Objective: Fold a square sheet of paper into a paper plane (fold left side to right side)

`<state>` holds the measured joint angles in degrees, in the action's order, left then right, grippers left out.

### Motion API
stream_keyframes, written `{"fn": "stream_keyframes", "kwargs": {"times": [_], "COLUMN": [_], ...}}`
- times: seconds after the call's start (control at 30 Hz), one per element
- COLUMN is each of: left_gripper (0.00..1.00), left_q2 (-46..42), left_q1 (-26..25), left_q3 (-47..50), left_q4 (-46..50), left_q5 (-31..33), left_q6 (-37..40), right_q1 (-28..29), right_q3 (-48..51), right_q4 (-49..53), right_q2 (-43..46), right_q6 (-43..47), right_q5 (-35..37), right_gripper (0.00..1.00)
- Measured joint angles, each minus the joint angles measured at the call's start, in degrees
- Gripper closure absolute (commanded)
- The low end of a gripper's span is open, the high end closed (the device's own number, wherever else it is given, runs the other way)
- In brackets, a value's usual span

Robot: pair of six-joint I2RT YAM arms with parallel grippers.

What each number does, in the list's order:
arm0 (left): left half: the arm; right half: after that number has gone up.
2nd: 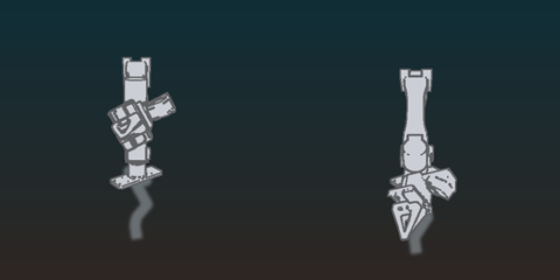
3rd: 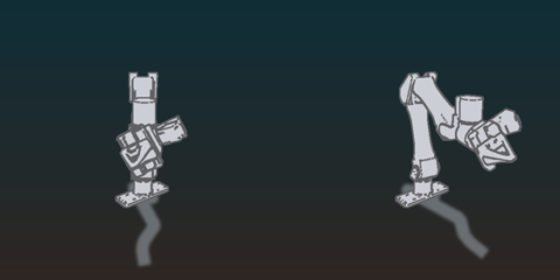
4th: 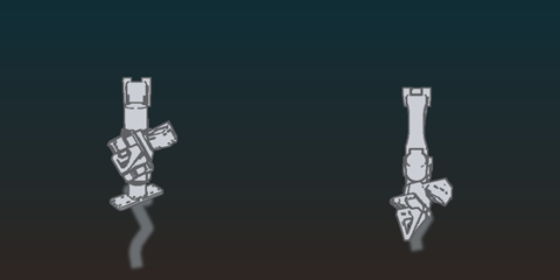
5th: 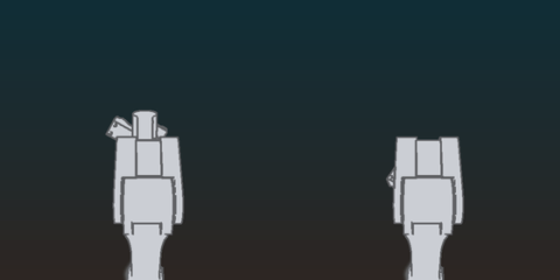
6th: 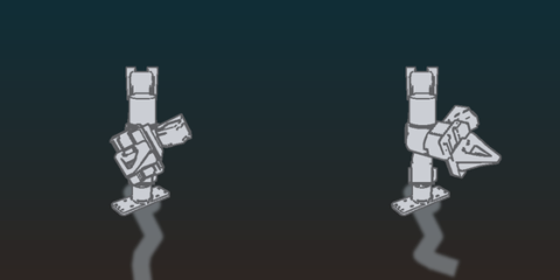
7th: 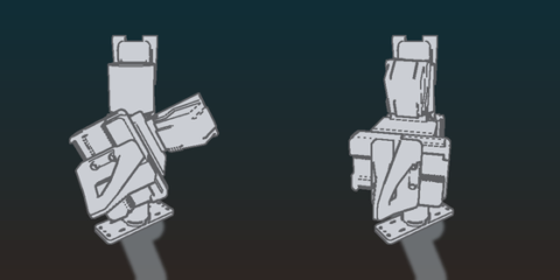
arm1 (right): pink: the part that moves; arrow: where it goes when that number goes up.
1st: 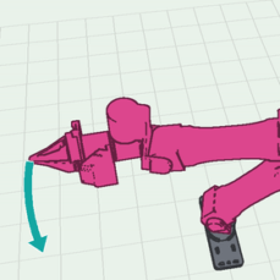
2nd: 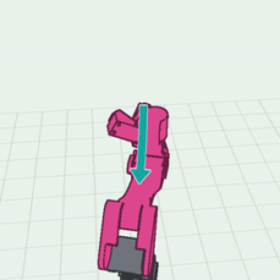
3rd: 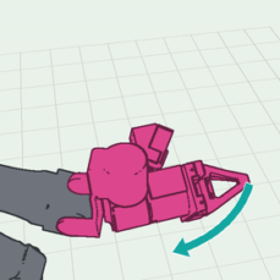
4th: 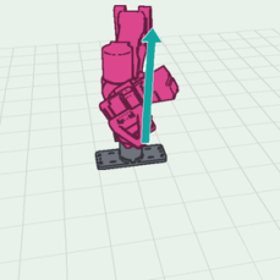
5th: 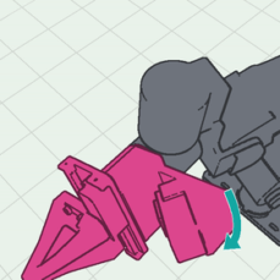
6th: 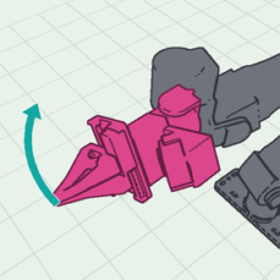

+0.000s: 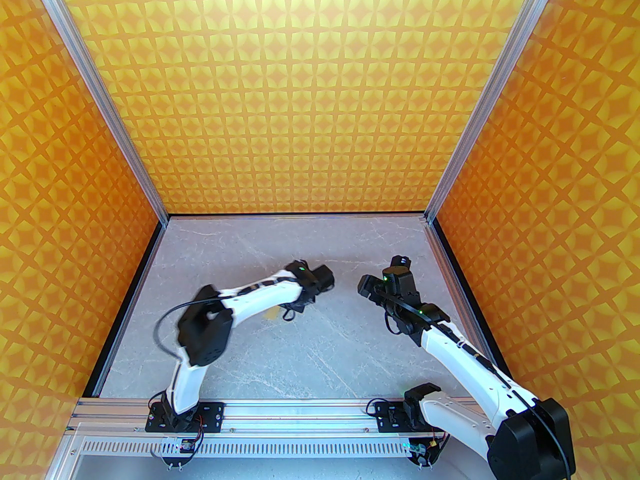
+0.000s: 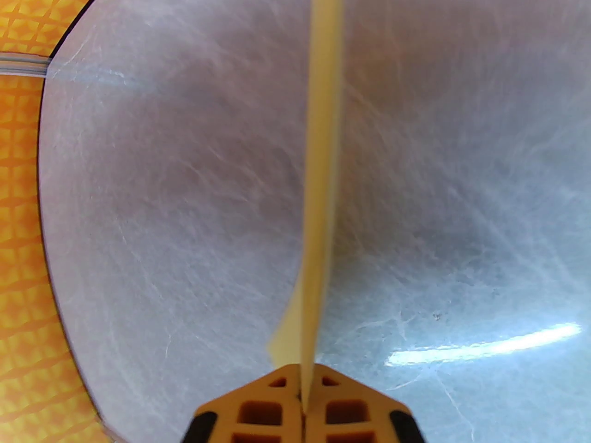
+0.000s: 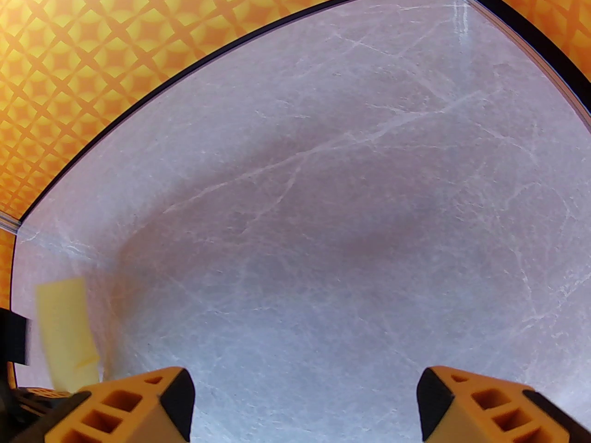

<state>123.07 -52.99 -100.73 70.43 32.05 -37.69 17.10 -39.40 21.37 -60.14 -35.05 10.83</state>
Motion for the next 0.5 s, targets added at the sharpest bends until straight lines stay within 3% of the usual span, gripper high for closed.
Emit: {"fn": "stream_keyframes", "kwargs": {"times": [0.07,0.2,0.3,0.4,0.5], "left_gripper": [0.81,0.62,0.5,0.45,0.26], "left_q2": [2.84,3.85,3.69,1.57,-3.37], "left_q1": [-0.74,-1.33,-1.25,-0.59,1.05], "left_q3": [-3.43,-4.72,-4.22,-0.59,5.6], "left_q4": [1.01,-0.26,-3.69,-8.76,-14.27], "left_q5": [-1.03,-7.19,-12.87,-18.03,-22.01], "left_q6": [-0.24,-0.55,-0.98,-1.51,-2.36], "right_q1": [0.0,0.0,-0.26,-0.37,-0.35], "right_q3": [0.31,0.37,0.37,0.39,0.61], "right_q4": [0.35,0.37,0.24,-0.83,-3.85], "right_q2": [0.48,0.52,0.07,-1.6,-4.46], "right_q6": [0.0,0.0,0.5,1.2,1.14], "right_q5": [-0.04,-0.52,-2.86,-6.93,-13.22], "right_gripper": [0.15,0.16,0.24,0.42,0.65]}}
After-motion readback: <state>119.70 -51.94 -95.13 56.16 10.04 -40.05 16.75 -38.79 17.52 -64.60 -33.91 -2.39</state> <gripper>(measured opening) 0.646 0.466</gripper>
